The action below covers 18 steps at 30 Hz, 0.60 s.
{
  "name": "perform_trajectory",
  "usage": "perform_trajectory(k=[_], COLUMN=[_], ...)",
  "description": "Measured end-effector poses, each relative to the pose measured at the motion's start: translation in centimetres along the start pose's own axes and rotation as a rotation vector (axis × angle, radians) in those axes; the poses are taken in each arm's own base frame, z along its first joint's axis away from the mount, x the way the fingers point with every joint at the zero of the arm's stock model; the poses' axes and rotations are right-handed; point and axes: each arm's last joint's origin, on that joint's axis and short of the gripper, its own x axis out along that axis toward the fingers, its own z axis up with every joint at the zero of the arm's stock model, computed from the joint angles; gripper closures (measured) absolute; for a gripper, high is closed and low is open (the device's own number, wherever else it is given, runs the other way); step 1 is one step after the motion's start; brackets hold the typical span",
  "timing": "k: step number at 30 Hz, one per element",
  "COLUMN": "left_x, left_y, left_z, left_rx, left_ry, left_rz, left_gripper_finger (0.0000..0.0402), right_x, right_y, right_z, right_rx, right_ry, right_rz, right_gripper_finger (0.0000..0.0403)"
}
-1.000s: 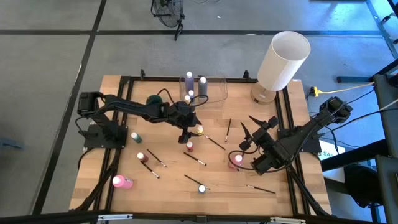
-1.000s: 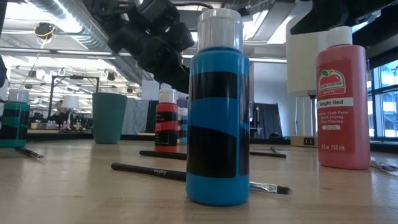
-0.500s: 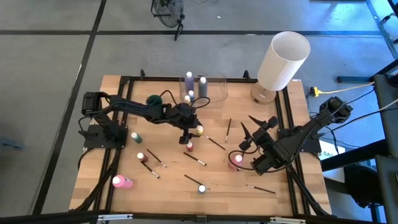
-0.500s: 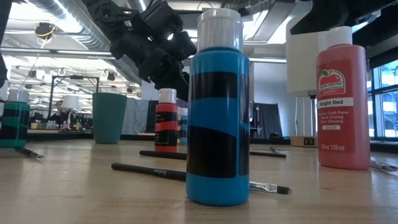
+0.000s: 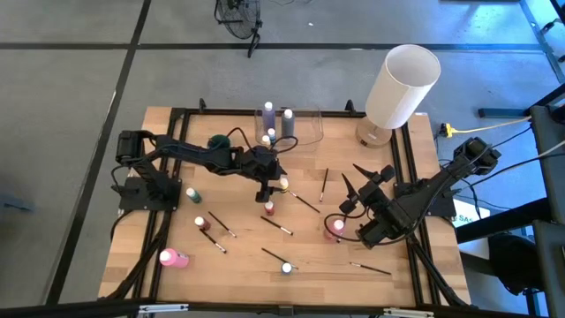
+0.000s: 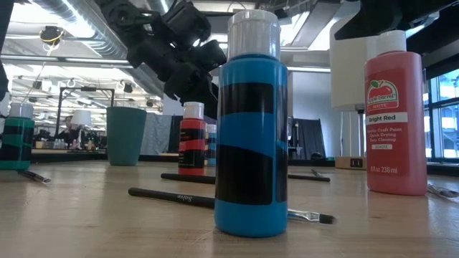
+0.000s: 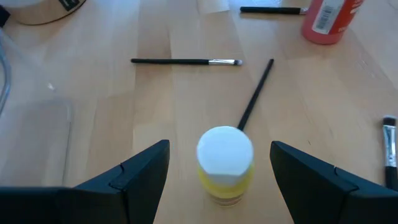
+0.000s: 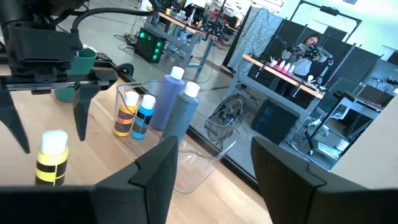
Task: Pick & Place Paint Supplies
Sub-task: Put the yellow paint bottle into the transparent bin
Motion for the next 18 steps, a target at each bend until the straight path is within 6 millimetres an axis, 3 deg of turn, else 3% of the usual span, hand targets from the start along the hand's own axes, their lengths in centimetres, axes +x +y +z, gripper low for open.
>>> perform_trajectory(k=[18], left_x=[0.01], left_y=[-0.11], left_z=[0.02], left_rx=[0.009], left_ry=[0.001], left_rz=[-0.003], left_gripper_finger=[0.0128], right_x=[0.00], right_y=[0.05], right_z=[0.01], right_rx=[0.008], right_ry=[0.000], right_rz=[0.001], right_gripper_finger=[0.0197])
